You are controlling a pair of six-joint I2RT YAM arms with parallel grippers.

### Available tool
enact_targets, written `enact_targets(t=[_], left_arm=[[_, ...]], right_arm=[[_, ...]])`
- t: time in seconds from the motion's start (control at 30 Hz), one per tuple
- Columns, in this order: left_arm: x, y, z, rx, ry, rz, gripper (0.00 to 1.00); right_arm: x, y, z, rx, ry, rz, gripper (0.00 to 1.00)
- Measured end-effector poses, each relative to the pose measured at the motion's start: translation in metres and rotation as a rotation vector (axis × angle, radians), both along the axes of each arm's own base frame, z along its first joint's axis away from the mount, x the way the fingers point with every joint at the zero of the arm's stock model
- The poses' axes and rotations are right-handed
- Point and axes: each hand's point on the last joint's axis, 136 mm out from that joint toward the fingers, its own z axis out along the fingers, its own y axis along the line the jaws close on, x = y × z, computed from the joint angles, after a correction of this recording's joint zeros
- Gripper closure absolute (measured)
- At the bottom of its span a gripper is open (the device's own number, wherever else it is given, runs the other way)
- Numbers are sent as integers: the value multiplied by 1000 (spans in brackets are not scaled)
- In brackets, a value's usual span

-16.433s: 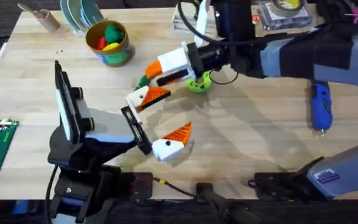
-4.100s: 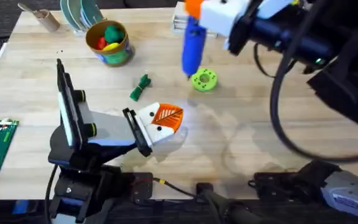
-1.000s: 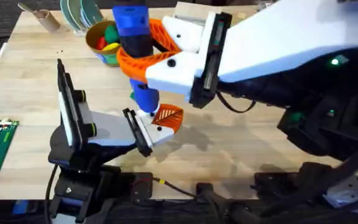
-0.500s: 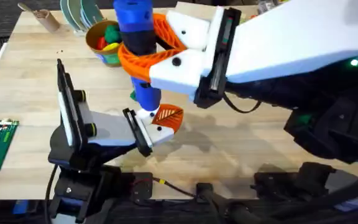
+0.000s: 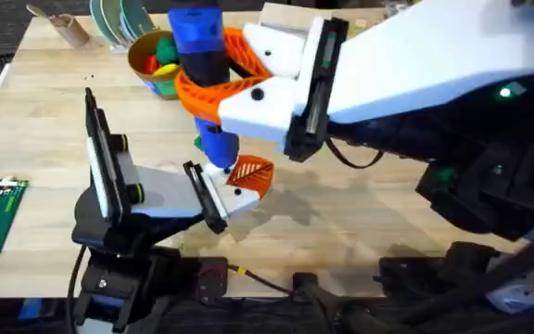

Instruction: Pick up the gripper from the table and insert it into the empty holder that is missing its gripper. Then pick up a screw, insert it into the mounting hole, and use the screwdriver to tighten it. Finally, clean up the table by picking up the vegetable and placing it into the bucket.

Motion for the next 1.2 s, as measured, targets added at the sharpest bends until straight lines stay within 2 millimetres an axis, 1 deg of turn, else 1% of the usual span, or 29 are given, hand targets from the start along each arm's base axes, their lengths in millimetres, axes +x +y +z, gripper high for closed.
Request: enact_targets(t=[0.5,0.87,1.2], left_arm=[[0,0,0,0,1,0,997],[0,0,0,0,0,-1,997],[0,0,0,0,1,-1,997]], right_arm=[[0,1,-4,-11,21,2,971],[-1,0,1,7,19,7,971],[-1,0,0,4,13,5,971]])
